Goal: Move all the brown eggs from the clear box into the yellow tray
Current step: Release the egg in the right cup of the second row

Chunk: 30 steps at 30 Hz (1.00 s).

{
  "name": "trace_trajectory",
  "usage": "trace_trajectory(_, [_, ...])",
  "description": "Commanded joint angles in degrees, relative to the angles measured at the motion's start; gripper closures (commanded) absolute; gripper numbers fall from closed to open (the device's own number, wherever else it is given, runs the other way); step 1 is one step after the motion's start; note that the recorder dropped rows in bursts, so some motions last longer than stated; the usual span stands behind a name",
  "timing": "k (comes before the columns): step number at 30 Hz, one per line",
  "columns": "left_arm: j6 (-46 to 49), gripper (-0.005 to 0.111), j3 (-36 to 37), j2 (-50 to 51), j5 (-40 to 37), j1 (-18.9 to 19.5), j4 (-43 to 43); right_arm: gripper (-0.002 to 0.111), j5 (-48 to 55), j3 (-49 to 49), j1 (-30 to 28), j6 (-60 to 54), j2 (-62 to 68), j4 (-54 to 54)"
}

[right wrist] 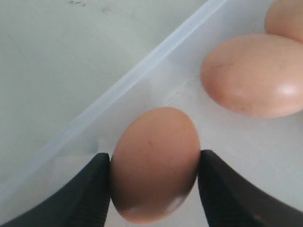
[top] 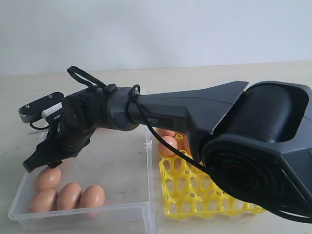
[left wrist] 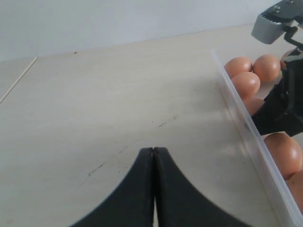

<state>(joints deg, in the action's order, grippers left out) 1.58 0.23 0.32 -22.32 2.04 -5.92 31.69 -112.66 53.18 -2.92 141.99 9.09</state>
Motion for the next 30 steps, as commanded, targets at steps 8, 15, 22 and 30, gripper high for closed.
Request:
trace_trajectory(8, [-0.26,0.107,-0.23,-0.32,0.52,-0.33,0.14,0.108,-45.47,41.09,-3.85,-11.64,-24.14,3.57])
trace_trajectory(15, [-0.26,0.107,-0.23,-0.32,0.52,-0.33,0.14,0.108,-66.94,72.43,-13.62,-22.58,-43.57,10.49])
trace_trajectory(22, [-0.26,0.107,-0.23,-0.32,0.52,-0.33,0.14,0.108,-68.23,85.11,-24.46,-16.49,-49.06,13.14])
trace_trajectory(30, [-0.26,0.107,-0.23,-0.32,0.52,-0.33,0.14,0.108,-69.27,86.55,-30.27,-4.50,-45.71,6.79])
